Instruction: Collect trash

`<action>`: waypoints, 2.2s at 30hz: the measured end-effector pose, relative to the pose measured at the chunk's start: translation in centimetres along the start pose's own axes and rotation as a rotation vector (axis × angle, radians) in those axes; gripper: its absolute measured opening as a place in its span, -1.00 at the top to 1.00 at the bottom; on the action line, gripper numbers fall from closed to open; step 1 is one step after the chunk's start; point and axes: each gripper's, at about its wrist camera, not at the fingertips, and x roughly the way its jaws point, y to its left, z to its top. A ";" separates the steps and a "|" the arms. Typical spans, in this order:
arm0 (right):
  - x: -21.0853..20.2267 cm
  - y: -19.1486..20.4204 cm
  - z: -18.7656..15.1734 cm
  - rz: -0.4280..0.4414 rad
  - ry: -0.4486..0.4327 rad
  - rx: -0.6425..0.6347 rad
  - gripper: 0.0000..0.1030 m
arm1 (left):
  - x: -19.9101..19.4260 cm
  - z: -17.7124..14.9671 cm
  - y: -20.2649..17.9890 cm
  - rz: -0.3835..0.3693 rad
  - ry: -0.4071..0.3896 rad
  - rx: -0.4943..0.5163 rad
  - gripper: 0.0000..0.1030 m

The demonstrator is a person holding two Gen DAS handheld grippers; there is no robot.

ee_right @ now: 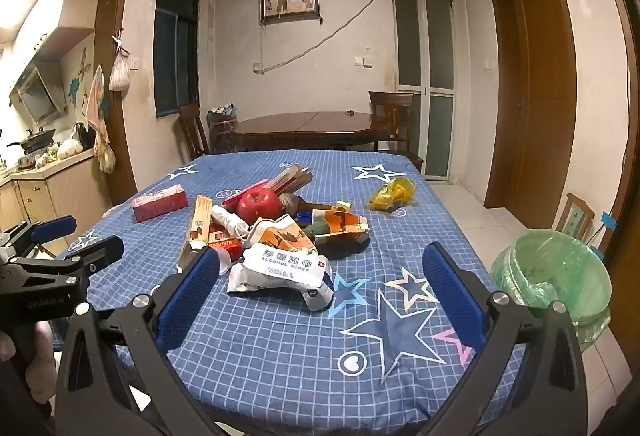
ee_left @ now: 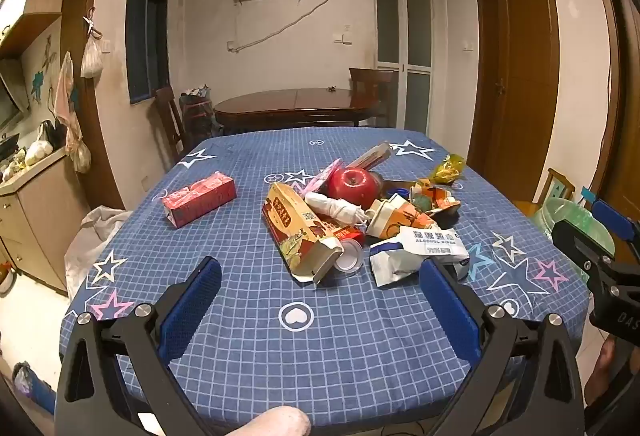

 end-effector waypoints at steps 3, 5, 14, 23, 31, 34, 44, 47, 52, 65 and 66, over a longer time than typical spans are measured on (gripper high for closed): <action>0.0 0.0 0.0 0.000 -0.013 0.000 -0.90 | 0.0 0.0 0.0 -0.003 0.000 -0.005 -0.93; 0.0 0.0 0.0 0.000 -0.012 0.000 -0.90 | 0.0 0.0 0.0 -0.004 -0.001 -0.003 -0.93; 0.0 0.2 -0.1 0.001 -0.009 -0.002 -0.90 | -0.1 0.0 0.2 0.002 0.003 -0.002 -0.93; -0.1 0.3 -0.5 0.001 -0.007 -0.002 -0.90 | 0.0 -0.2 0.2 0.002 0.007 -0.002 -0.93; 0.2 0.3 -0.4 0.002 -0.003 -0.002 -0.90 | 0.1 -0.4 0.2 -0.003 0.010 0.004 -0.93; 0.1 0.2 -0.5 0.002 -0.003 -0.001 -0.90 | 0.4 -0.8 0.2 -0.001 0.013 0.003 -0.93; 0.1 0.2 -0.3 0.004 0.001 -0.002 -0.90 | 0.4 -0.9 0.2 -0.002 0.015 0.005 -0.93; 0.1 0.3 -0.4 0.003 0.001 -0.003 -0.90 | 0.5 -0.8 0.1 -0.001 0.016 0.004 -0.93; 0.1 0.3 -0.4 0.003 0.001 -0.004 -0.90 | 0.5 -0.9 0.2 -0.002 0.019 0.005 -0.93; 0.4 0.3 -0.7 0.001 0.004 -0.005 -0.90 | 0.7 -1.0 0.3 -0.001 0.023 0.005 -0.93; 0.3 0.3 -0.8 0.001 0.004 -0.006 -0.90 | 0.7 -1.0 0.3 -0.001 0.024 0.004 -0.93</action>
